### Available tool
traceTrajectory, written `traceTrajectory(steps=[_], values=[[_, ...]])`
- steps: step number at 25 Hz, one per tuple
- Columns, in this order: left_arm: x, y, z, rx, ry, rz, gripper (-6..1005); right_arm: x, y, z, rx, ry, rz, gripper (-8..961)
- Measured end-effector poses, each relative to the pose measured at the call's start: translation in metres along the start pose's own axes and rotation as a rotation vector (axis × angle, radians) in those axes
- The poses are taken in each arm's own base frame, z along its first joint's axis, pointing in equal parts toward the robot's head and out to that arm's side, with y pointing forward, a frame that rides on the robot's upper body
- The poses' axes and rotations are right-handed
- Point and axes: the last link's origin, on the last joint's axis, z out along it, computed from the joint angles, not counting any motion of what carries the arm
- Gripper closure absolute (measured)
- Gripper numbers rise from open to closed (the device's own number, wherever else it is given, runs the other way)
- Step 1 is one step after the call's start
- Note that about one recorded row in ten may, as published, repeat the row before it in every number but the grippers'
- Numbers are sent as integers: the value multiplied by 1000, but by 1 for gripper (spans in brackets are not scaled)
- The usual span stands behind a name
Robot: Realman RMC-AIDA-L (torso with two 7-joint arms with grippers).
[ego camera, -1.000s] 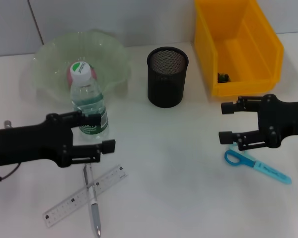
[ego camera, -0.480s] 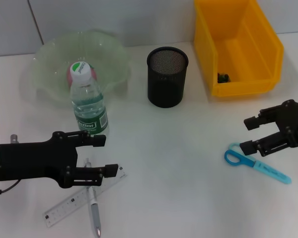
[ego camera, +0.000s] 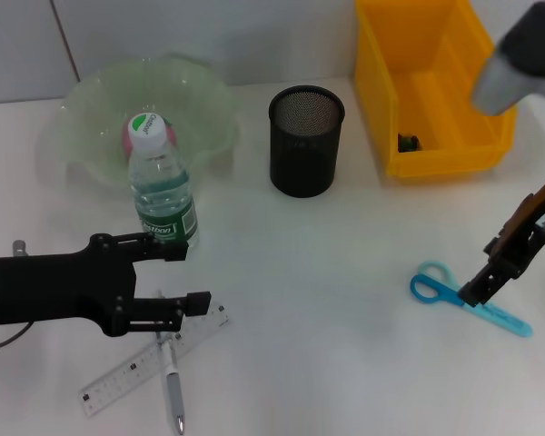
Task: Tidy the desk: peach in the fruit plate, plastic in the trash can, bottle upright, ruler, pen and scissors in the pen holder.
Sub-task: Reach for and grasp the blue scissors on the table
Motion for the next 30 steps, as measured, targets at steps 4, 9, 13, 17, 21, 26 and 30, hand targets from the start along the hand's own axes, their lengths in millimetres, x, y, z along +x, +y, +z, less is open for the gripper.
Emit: traceTrajectory(steps=[4, 9, 13, 17, 21, 26, 30], values=[[2, -2, -3, 11, 9, -4, 181, -8, 8, 7, 109, 108, -2, 126], [3, -3, -5, 16, 13, -4, 181, -6, 6, 18, 125, 121, 20, 127], [3, -3, -6, 19, 13, -6, 181, -2, 2, 31, 115, 100, 36, 127], [3, -4, -6, 23, 11, -6, 181, -1, 4, 43, 66, 75, 31, 127], [3, -4, -7, 23, 11, -6, 182, 0, 4, 49, 50, 63, 23, 127], [3, -4, -8, 27, 18, -9, 182, 2, 4, 53, 56, 61, 9, 127], [2, -4, -9, 29, 21, -13, 182, 5, 4, 55, 56, 64, 0, 127]])
